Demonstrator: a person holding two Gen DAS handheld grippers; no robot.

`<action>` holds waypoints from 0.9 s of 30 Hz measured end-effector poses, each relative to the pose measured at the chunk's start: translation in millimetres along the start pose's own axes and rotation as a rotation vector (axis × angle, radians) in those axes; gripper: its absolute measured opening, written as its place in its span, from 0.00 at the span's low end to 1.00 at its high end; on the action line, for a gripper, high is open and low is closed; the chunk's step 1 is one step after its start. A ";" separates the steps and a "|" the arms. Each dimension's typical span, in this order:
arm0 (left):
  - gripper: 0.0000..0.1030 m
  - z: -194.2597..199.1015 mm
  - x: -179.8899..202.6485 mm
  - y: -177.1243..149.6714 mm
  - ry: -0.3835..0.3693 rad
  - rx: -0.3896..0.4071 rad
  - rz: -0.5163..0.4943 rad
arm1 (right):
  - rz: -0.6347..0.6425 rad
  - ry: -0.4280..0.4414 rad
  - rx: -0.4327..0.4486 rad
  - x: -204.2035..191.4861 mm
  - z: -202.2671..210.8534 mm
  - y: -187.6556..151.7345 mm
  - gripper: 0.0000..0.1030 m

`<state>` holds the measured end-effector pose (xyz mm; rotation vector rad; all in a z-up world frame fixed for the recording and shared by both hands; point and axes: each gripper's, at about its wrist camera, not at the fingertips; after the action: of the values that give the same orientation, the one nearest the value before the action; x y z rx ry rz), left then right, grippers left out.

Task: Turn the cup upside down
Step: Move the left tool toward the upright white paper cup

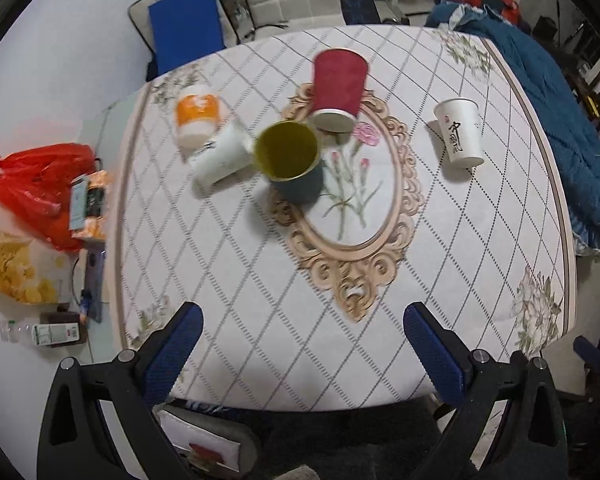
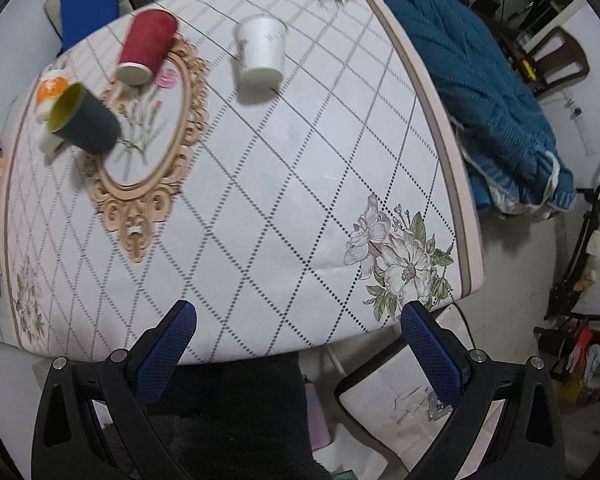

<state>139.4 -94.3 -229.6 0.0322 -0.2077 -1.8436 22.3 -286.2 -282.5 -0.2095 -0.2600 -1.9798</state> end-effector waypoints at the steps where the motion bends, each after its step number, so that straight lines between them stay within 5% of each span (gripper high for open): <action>1: 1.00 -7.3 7.6 7.2 -0.007 -0.014 -0.001 | 0.000 0.002 -0.011 3.3 -6.5 3.5 1.00; 27: 1.00 -134.4 133.4 175.3 -0.110 -0.199 -0.027 | -0.010 -0.031 -0.095 69.6 -122.8 159.2 1.00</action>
<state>286.1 -285.2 -322.5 -0.2061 -0.1004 -1.8870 135.7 -444.5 -368.3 -0.3006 -0.1880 -2.0019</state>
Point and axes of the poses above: each gripper's, at about its wrist camera, not at the fingertips, and z roughly against the way its jaws point, x to its right, y to its top, and after that the axes turned 13 degrees about -y, right-handed
